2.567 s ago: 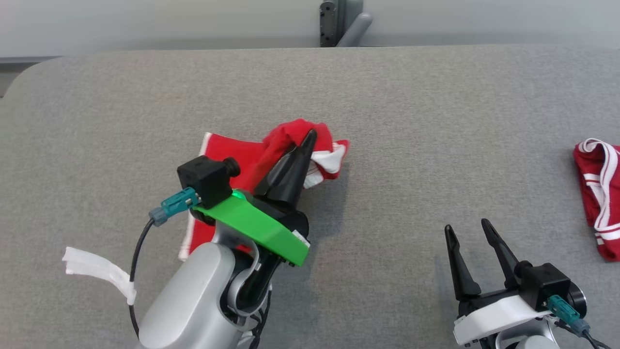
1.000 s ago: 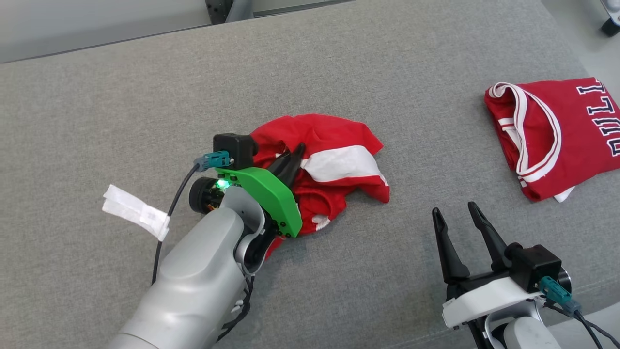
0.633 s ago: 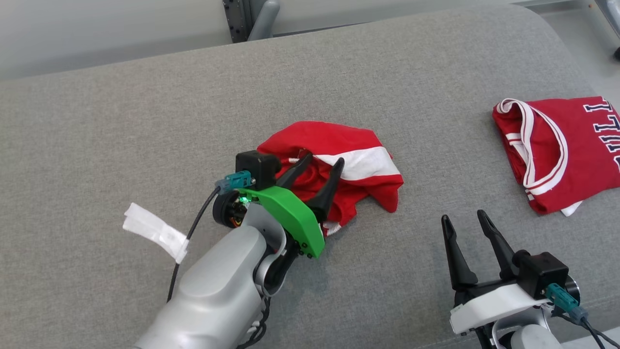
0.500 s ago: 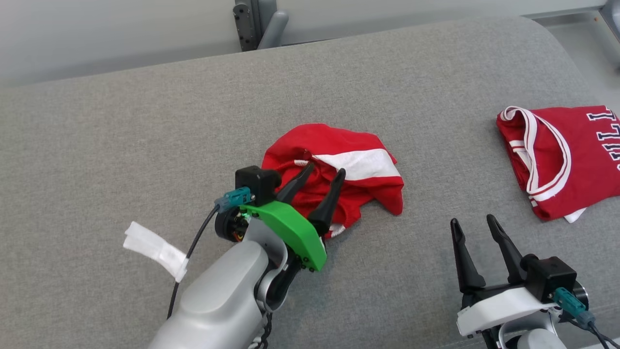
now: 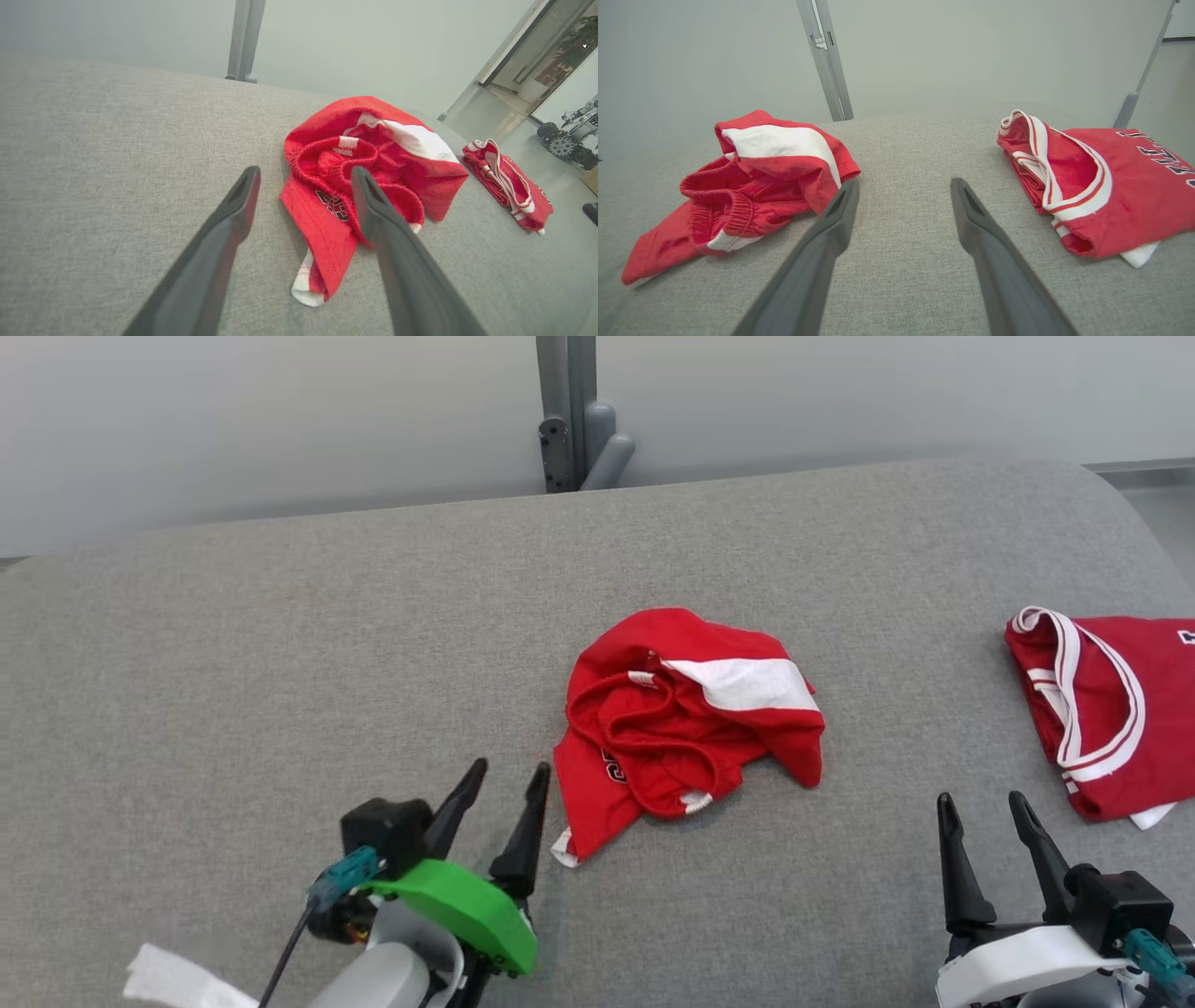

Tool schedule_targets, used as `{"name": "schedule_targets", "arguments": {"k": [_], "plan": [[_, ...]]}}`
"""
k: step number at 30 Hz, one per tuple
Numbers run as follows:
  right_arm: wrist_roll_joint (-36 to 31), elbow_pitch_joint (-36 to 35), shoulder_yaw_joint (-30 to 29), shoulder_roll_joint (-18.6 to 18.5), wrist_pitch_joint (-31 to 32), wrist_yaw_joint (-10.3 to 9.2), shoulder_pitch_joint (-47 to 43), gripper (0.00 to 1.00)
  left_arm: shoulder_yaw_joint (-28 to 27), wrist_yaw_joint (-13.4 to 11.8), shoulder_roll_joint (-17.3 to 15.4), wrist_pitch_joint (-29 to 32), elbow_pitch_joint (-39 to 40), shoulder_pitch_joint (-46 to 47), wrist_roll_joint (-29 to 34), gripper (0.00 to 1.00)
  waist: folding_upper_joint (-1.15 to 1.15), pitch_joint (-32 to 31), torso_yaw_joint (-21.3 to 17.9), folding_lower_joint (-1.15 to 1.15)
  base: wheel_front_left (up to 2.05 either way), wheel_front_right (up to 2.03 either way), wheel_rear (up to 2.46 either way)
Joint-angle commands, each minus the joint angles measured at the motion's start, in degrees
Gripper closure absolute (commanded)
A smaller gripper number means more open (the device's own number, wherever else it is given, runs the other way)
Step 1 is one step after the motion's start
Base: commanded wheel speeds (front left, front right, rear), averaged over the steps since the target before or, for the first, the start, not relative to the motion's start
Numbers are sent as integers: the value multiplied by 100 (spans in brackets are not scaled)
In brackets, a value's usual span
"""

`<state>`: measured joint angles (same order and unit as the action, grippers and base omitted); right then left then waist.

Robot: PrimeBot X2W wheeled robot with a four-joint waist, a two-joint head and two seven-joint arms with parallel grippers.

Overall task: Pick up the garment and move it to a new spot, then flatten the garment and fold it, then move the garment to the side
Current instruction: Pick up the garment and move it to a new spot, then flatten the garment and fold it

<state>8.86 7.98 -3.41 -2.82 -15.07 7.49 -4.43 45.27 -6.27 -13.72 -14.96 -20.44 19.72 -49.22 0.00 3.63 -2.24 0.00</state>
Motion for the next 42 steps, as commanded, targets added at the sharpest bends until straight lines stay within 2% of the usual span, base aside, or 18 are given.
{"name": "schedule_targets", "arguments": {"k": [1, 5, 8, 14, 21, 30, 42], "plan": [[-56, -7, -40, -17, -12, 0, -55, 0, -108, -45, -53, -21, 88, -167, 104, 0, 0, -146, 138, 0, 0, 0, 0], [-155, 4, -161, -18, -12, 0, -128, 0, -769, -138, -208, -22, 481, -892, 431, 0, 0, -268, 219, 0, 0, 0, 0], [-195, -16, -258, -17, -12, 0, -154, 0, -1260, -107, -260, -22, 714, -1396, 732, 0, 0, -345, 291, 0, 0, 0, 0], [-264, -33, -396, -16, -12, 0, -251, 0, -2327, 84, -50, -23, 998, -2246, 1264, 0, 0, -461, 442, 0, 0, 0, 0], [-273, -4, -403, -18, -12, 0, -347, 0, -3211, 440, 316, -23, 1101, -2838, 1894, 0, 0, -573, 586, 0, 0, 0, 0], [-207, 41, -419, -18, -12, 0, -393, 0, -3926, 888, 696, -23, 1134, -3108, 2454, 0, 0, -615, 714, 0, 0, 0, 0], [-161, 66, -421, -17, -12, 0, -399, 0, -4295, 1152, 933, -23, 1087, -3103, 2735, 0, 0, -580, 738, 0, 0, 0, 0]]}}
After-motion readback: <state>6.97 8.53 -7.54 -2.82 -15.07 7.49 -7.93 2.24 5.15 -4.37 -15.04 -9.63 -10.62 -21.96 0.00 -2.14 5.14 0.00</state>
